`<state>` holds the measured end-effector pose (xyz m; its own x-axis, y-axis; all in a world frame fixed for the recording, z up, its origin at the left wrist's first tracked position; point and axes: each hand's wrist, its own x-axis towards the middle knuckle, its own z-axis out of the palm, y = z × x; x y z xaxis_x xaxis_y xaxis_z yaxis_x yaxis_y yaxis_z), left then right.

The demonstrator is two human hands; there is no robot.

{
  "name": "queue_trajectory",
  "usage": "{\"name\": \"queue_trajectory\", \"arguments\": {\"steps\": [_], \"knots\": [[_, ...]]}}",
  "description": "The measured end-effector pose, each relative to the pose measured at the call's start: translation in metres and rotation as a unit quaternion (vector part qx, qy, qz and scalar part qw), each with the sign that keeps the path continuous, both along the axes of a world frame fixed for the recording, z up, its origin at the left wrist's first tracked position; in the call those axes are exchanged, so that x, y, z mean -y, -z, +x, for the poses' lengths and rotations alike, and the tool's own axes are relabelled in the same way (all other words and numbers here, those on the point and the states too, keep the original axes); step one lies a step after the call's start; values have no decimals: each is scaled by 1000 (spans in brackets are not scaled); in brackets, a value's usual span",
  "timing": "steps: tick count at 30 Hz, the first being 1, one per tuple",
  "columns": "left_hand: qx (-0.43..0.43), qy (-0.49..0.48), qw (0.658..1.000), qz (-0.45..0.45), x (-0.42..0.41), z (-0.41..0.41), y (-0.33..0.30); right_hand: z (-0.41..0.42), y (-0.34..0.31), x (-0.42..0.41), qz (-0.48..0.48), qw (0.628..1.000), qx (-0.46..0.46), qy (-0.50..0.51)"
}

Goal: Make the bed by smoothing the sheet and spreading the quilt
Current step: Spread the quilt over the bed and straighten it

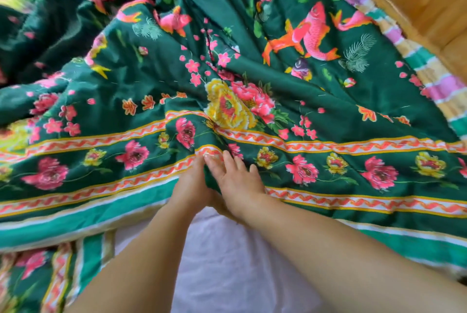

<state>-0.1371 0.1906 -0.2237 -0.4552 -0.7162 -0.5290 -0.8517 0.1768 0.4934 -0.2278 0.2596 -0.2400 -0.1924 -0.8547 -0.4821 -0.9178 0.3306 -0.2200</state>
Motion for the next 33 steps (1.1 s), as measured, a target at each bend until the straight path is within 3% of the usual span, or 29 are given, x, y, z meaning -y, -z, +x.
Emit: {"name": "queue_trajectory", "arguments": {"steps": [4,9,11,13,17,21,24,28,30,33], "knots": [[-45,-5,998,-37,1,20,-7,17,-9,12,-14,999,-37,30],[-197,-28,980,-31,3,49,-29,34,-53,21,-84,996,0,37],[-271,-3,962,-36,0,49,-41,34,-74,21,-119,988,18,94],[-284,69,952,-89,-2,52,-50,28,-96,17,-136,972,56,185],[-119,219,940,-234,-8,64,-69,15,-139,-4,-161,917,206,300],[-123,85,966,-209,-13,69,-97,16,-175,-26,-158,890,329,272],[-81,125,970,-194,-21,76,-116,20,-186,-39,-137,887,350,267],[82,212,936,-268,-25,104,-133,40,-189,-58,-42,935,290,201],[135,239,923,-268,-32,122,-143,55,-186,-71,-11,984,153,96],[215,282,902,-247,-45,143,-154,78,-174,-91,-7,999,5,-48]]}}
